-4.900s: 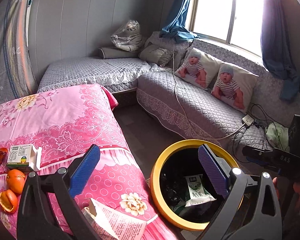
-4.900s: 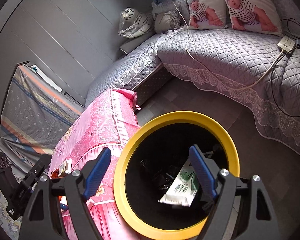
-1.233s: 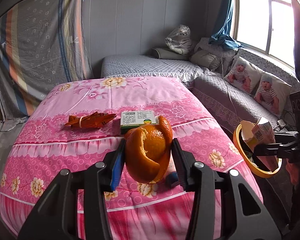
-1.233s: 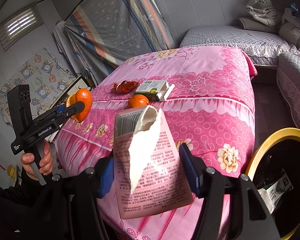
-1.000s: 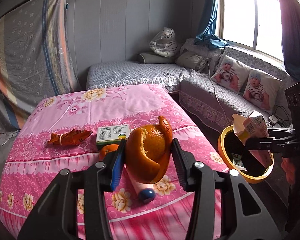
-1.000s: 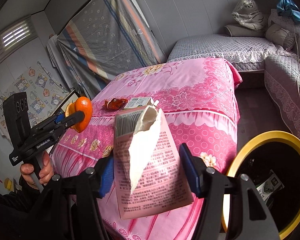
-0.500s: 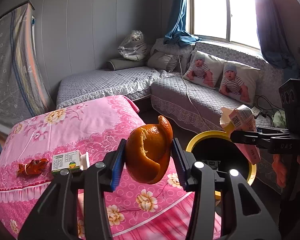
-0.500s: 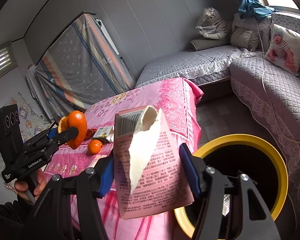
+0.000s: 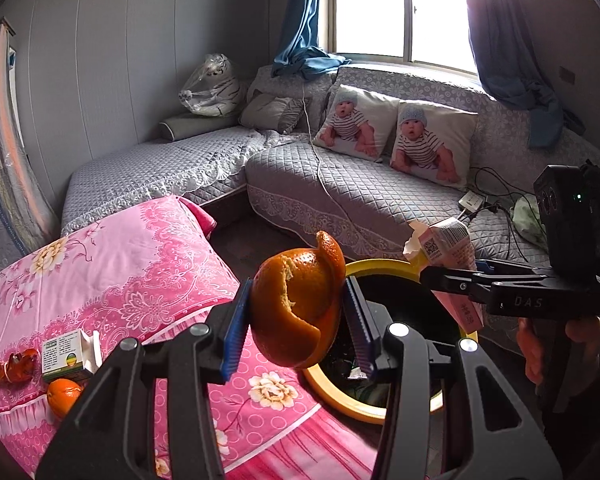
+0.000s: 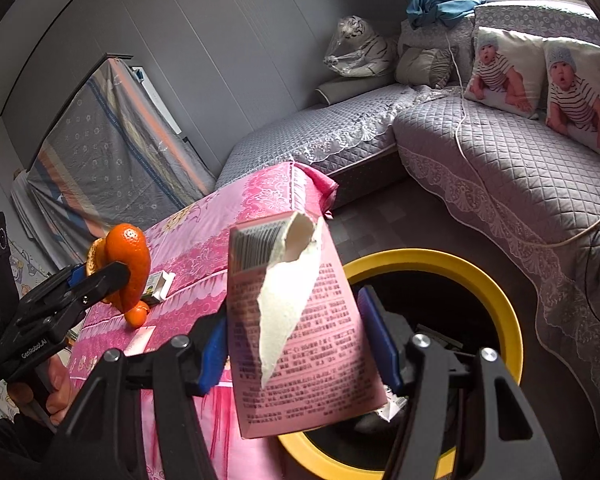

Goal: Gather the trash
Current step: 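Carry the pink box and orange peel over the bin and open both tools, then grasp the whole orange on the bed with the right tool, then grasp the pink cream tube with the left tool while the right tool holds the orange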

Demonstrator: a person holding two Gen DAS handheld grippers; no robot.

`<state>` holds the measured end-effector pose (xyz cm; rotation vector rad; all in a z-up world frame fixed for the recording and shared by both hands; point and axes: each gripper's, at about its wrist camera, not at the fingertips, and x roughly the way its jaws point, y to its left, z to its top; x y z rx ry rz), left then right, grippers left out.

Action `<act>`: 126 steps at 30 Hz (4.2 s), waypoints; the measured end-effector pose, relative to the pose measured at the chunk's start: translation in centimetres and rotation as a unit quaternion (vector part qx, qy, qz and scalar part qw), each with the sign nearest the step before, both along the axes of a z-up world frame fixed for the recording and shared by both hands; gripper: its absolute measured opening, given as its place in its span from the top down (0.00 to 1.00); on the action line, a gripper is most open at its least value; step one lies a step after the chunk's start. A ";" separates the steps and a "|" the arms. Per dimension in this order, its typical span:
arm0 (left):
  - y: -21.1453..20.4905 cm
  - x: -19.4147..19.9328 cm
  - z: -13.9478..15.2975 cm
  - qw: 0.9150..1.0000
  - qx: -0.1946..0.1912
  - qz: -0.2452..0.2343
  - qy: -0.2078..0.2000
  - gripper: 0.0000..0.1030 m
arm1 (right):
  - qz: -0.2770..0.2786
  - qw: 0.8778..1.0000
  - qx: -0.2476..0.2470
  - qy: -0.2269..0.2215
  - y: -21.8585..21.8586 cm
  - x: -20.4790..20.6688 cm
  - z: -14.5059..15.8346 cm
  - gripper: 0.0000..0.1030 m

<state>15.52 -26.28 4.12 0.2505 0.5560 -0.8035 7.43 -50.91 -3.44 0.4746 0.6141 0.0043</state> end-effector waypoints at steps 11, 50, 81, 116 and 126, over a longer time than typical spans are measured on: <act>-5.0 1.3 -3.1 0.999 0.020 -0.020 0.038 0.58 | -0.081 0.994 0.057 0.043 -4.4 -0.6 -4.4 0.45; 32.3 4.9 -4.6 0.936 -0.032 0.350 0.023 0.08 | 0.258 0.963 -0.067 0.047 25.3 10.8 -0.4 0.28; 43.1 -0.1 -7.9 0.916 -0.074 0.392 0.042 0.08 | 0.271 0.921 -0.193 0.201 42.8 25.7 -7.2 0.50; 21.2 5.6 -12.5 0.952 0.066 0.245 0.170 0.21 | 0.241 0.968 0.027 0.064 22.0 14.3 1.1 0.67; 20.8 7.3 -13.7 0.943 0.074 0.262 0.190 0.66 | 0.235 0.970 0.040 0.054 20.5 13.3 1.2 0.67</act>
